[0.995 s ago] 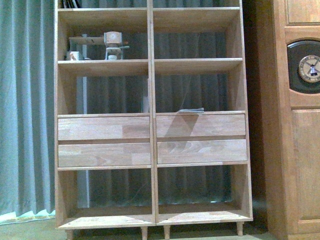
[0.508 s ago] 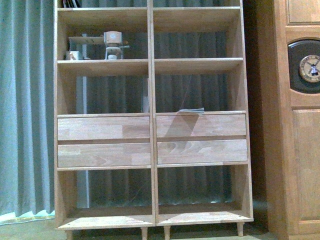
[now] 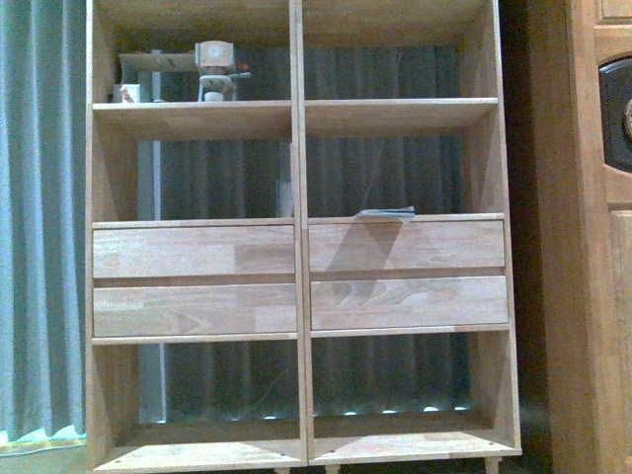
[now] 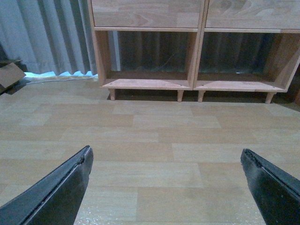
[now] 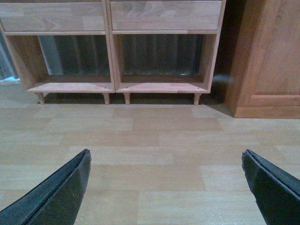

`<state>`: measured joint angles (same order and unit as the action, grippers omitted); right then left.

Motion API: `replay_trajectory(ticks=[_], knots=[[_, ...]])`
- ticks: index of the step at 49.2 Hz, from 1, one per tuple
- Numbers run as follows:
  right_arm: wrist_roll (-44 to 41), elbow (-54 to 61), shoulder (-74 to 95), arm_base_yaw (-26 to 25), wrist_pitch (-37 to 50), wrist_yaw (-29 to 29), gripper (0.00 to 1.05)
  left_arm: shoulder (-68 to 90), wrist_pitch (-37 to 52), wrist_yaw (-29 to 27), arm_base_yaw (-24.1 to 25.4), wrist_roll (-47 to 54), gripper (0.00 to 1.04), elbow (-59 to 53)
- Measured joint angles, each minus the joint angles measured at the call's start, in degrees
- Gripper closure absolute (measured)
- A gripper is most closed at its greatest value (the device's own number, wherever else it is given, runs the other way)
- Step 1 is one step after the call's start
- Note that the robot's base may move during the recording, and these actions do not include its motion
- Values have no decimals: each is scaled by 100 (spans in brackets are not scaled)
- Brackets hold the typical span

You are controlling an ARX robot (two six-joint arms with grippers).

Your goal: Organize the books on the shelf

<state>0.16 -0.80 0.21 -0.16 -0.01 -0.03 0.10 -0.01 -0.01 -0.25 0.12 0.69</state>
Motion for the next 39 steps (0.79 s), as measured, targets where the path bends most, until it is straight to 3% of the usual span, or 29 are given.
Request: replay_trajectory(ticks=[39], knots=[[0, 0, 0, 0, 0, 2, 7, -2, 0, 0, 0, 0, 7, 2]])
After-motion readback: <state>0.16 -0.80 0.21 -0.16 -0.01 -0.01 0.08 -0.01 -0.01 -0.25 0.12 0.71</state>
